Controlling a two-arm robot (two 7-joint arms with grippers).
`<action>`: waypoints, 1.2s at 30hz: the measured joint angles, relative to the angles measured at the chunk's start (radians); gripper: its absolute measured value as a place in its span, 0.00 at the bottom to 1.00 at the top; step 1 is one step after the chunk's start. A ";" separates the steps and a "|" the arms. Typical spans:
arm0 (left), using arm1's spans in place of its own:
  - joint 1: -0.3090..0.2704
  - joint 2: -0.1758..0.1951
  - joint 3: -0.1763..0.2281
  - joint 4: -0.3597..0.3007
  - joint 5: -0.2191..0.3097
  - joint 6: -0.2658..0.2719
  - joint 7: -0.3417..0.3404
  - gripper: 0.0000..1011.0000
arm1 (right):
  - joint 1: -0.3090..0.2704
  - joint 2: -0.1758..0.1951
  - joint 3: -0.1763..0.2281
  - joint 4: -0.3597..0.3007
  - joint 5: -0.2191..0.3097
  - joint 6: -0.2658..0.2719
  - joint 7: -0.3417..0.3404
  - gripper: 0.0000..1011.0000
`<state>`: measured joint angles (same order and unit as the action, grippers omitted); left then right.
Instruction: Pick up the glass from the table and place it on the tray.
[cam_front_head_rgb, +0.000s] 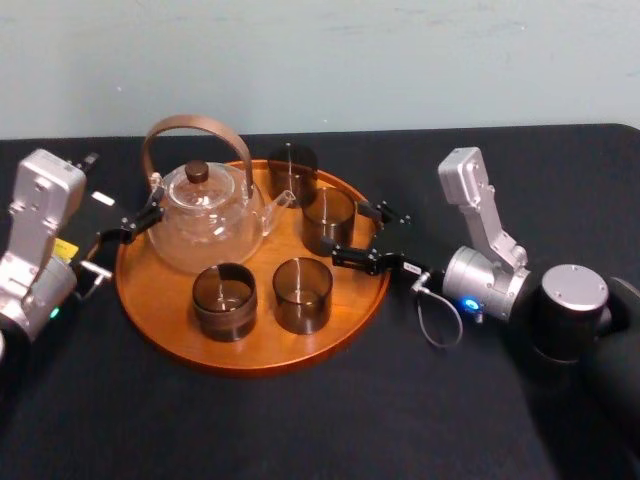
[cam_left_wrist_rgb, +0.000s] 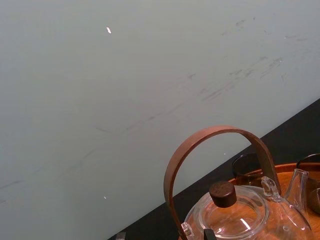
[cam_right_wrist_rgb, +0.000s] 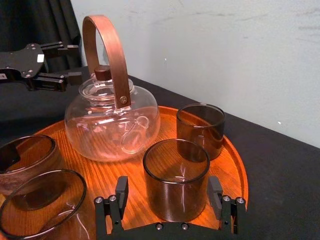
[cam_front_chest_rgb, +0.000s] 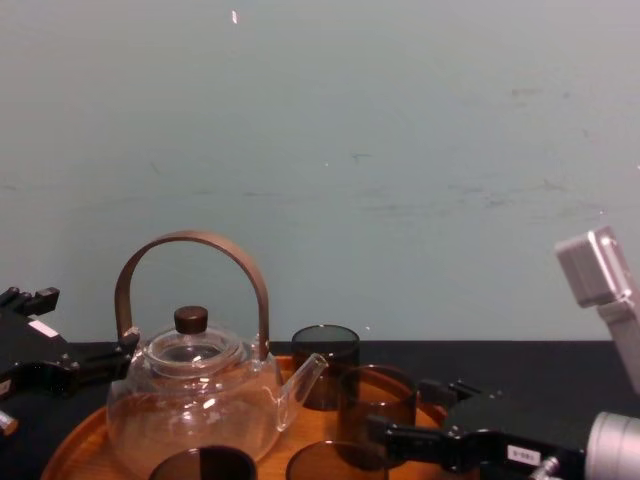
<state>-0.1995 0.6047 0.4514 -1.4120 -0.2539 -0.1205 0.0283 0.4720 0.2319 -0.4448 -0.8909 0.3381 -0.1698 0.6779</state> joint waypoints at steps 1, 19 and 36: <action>0.000 0.000 0.000 0.000 0.000 0.000 0.000 1.00 | -0.005 0.004 0.000 -0.010 0.002 0.002 -0.002 0.99; 0.000 0.000 0.000 0.000 0.000 0.000 0.000 1.00 | -0.150 0.155 0.040 -0.316 -0.015 0.030 -0.121 0.99; 0.000 0.000 0.000 0.000 0.000 0.000 0.000 1.00 | -0.275 0.240 0.165 -0.495 -0.054 0.055 -0.273 0.99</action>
<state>-0.1995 0.6047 0.4514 -1.4120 -0.2539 -0.1205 0.0283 0.1970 0.4717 -0.2795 -1.3857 0.2844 -0.1146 0.4048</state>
